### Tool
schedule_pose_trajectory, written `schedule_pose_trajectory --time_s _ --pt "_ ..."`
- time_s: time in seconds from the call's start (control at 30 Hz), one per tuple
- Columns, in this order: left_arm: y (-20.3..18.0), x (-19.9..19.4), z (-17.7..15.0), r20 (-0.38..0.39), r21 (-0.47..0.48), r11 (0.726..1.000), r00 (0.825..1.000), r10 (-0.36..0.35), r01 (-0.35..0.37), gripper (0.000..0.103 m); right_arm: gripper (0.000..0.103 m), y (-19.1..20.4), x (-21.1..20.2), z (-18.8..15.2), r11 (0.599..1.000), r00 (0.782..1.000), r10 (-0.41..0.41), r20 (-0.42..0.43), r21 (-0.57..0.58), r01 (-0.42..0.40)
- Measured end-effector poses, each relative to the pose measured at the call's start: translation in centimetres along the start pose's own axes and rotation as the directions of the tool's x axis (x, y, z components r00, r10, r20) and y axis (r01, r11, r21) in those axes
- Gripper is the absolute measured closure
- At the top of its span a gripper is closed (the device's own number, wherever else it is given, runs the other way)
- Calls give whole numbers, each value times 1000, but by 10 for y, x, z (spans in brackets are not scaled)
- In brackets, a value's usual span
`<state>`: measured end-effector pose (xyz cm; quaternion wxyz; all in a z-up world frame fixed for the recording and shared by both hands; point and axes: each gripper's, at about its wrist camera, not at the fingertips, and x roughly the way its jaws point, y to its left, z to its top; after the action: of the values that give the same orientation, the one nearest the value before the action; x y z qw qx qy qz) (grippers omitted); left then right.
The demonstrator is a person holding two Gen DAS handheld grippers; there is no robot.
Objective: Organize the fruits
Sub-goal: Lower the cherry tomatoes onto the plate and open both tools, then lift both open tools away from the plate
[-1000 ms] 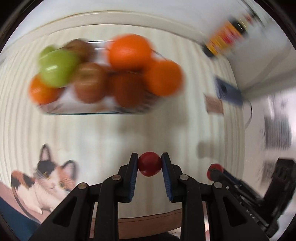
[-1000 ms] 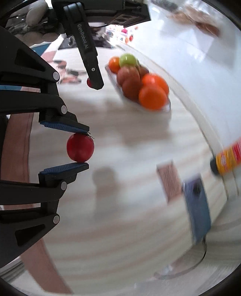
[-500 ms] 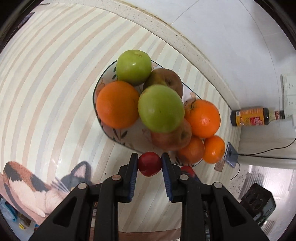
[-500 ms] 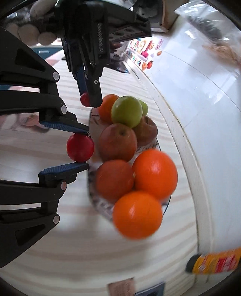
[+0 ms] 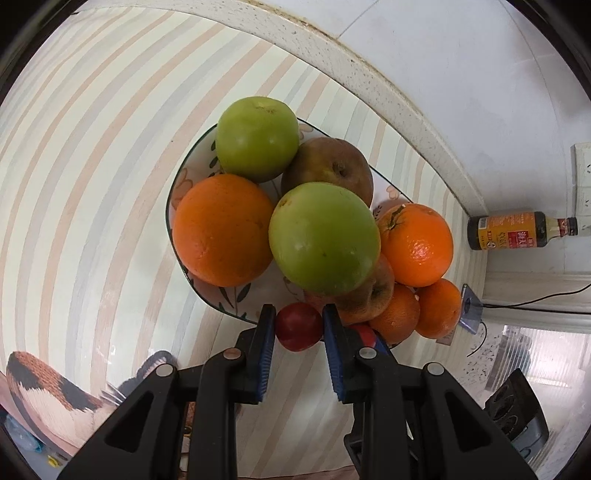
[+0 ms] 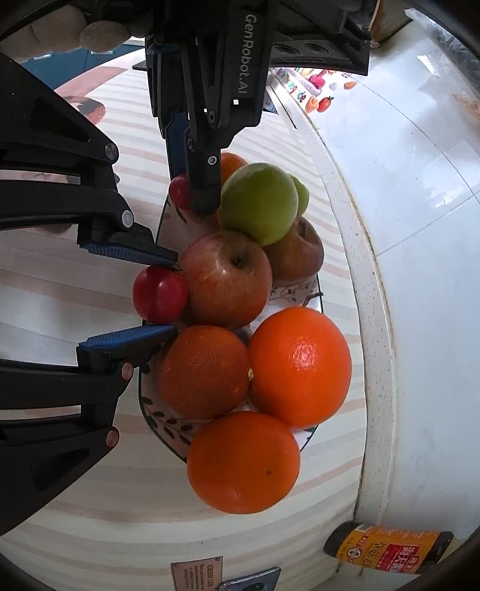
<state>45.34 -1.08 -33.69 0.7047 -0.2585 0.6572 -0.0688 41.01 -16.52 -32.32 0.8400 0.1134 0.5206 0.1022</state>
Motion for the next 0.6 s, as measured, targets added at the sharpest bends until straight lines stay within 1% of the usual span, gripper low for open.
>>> schedule_pose_trajectory --time_s 0.13,0.23,0.27,0.3,0.33,0.37,0.4,0.43,0.47,0.53,0.6 --pt "-5 9 4 -12 0 1000 1000 24 -24 78 67 8 0 -2 999 999 -30 22 -28 30" --pt "-3 12 5 -27 -8 999 999 42 -43 77 67 8 -1 -3 999 999 -31 34 -23 32" --pt "-3 12 5 -30 -8 999 999 38 -38 76 67 8 -1 -3 999 999 -29 34 -19 29" --pt "-3 11 4 -34 -5 999 999 36 -36 72 63 8 -2 -4 1000 999 -25 35 -14 25" --pt "-5 9 4 -33 6 999 998 44 -44 61 58 8 -4 -5 1000 999 -9 42 -7 10" --pt "-6 6 3 -28 19 999 999 45 -45 53 45 9 -8 -5 1000 999 10 51 -3 -9" --pt "-8 1 3 -17 36 998 999 43 -43 36 23 10 -15 -5 1000 997 25 70 -5 -25" --pt "-10 -3 2 -5 47 998 999 42 -42 22 11 11 -21 -6 1000 996 19 87 -9 -19" --pt "-13 -9 1 11 64 997 999 46 -47 17 4 12 -32 -6 1000 993 16 118 -13 -15" --pt "-17 -20 -1 43 98 992 997 70 -74 16 4 10 -47 -6 1000 990 17 140 -6 -16" --pt "-19 -31 -5 80 135 984 991 109 -119 15 4 7 -59 -3 999 992 -44 121 8 43"
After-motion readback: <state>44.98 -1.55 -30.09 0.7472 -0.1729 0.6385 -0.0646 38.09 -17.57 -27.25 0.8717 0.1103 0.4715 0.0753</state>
